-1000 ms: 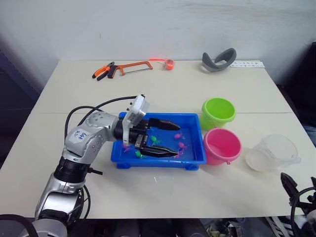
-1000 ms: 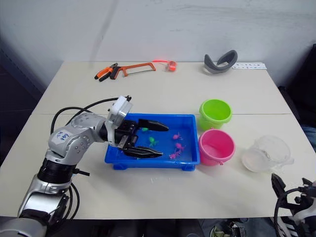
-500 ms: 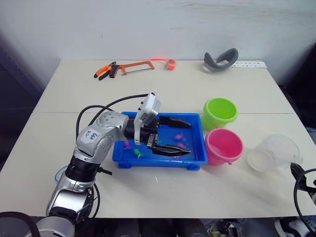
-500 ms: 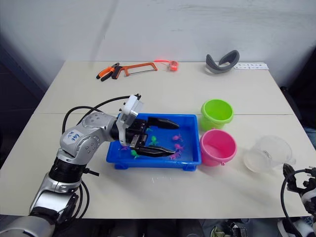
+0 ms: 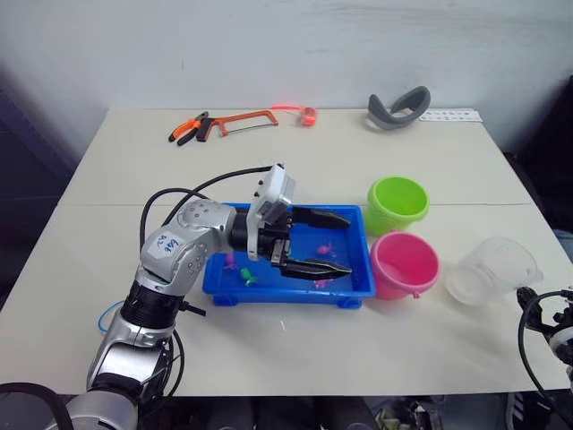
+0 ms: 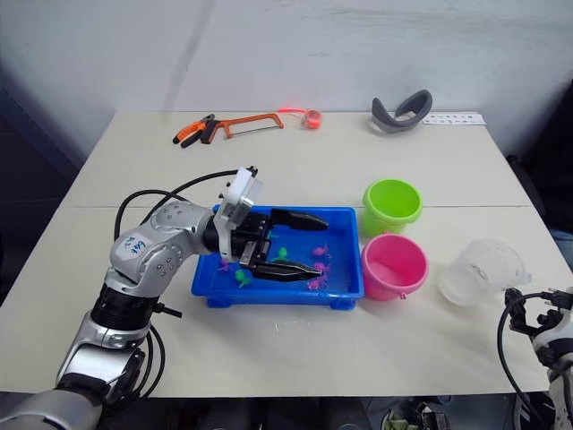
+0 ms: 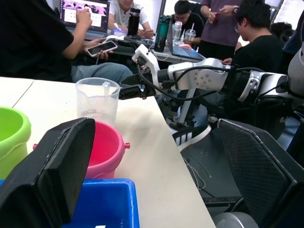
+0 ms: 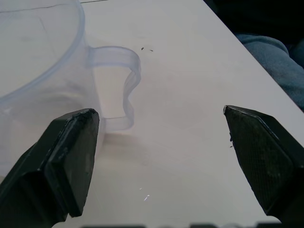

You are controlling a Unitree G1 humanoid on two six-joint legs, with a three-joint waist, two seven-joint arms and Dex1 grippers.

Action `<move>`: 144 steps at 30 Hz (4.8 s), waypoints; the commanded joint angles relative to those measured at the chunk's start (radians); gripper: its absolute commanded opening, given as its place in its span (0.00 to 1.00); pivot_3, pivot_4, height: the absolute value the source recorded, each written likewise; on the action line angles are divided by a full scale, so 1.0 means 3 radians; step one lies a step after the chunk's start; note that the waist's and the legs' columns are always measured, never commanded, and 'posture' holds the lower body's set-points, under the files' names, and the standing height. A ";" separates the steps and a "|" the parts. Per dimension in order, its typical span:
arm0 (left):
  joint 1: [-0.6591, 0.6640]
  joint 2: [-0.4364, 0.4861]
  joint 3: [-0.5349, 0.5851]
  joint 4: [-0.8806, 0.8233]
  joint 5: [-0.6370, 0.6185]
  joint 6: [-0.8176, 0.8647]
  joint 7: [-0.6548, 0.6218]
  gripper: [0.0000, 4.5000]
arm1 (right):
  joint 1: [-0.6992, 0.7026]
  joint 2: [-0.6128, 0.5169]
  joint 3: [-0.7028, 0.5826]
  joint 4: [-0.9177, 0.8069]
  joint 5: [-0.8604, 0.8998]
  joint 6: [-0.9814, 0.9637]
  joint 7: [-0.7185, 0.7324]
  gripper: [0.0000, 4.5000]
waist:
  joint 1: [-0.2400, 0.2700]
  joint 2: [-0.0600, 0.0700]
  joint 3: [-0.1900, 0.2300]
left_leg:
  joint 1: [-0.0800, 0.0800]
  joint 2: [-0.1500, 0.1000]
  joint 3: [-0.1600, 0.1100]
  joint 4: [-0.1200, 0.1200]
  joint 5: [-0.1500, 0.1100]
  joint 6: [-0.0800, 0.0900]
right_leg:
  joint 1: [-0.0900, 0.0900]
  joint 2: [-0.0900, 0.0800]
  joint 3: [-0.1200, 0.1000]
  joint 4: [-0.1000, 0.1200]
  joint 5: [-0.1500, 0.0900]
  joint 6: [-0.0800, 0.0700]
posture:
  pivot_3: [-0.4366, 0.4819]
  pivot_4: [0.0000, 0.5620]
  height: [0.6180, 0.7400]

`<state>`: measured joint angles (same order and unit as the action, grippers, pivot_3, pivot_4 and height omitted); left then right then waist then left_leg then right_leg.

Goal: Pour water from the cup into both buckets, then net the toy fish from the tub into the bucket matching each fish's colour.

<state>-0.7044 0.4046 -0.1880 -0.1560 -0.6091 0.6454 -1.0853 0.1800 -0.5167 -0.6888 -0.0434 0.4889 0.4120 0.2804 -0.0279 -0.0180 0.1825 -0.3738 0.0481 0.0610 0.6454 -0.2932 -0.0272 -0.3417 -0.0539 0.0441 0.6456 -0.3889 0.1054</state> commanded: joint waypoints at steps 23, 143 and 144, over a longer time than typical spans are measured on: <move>-0.0087 0.0047 0.0121 -0.0217 -0.0033 0.0027 0.0124 1.00 | -0.0133 0.0132 0.0247 0.0096 -0.0180 -0.0395 0.0156 1.00 | -0.0002 0.0002 0.0001 | 0.0002 0.0002 0.0011 0.0000 -0.0001 0.0000 | -0.0002 0.0003 0.0012 -0.0002 0.0003 0.0005 | 0.48 0.27 1.00; -0.0242 -0.0286 0.0171 0.0760 0.0579 -0.0698 0.0296 1.00 | -0.2770 -0.0998 0.2309 0.1111 -0.3035 -0.1436 -0.0325 0.00 | -0.0051 0.0008 0.0011 | -0.0041 0.0029 0.0104 0.0021 -0.0006 0.0002 | -0.0119 0.0027 0.0072 0.0057 0.0004 0.0006 | 0.48 0.27 1.00; -0.0239 -0.0287 0.0172 0.0752 0.0576 -0.0696 0.0303 1.00 | -0.2821 -0.1027 0.2373 0.1138 -0.3119 -0.1507 -0.0350 0.00 | -0.0058 0.0008 0.0011 | -0.0041 0.0029 0.0105 0.0021 -0.0006 0.0002 | -0.0119 0.0026 0.0072 0.0057 0.0004 0.0006 | 0.48 0.27 1.00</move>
<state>-0.7758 0.3188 -0.1571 0.1194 -0.4306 0.4467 -0.9974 -0.6303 -0.7874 0.0130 0.3056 -0.4046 0.0101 0.2019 -0.0454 -0.0155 0.1857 -0.3863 0.0574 0.0922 0.6515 -0.2950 -0.0266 -0.3774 -0.0459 0.0657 0.6628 -0.3878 0.1073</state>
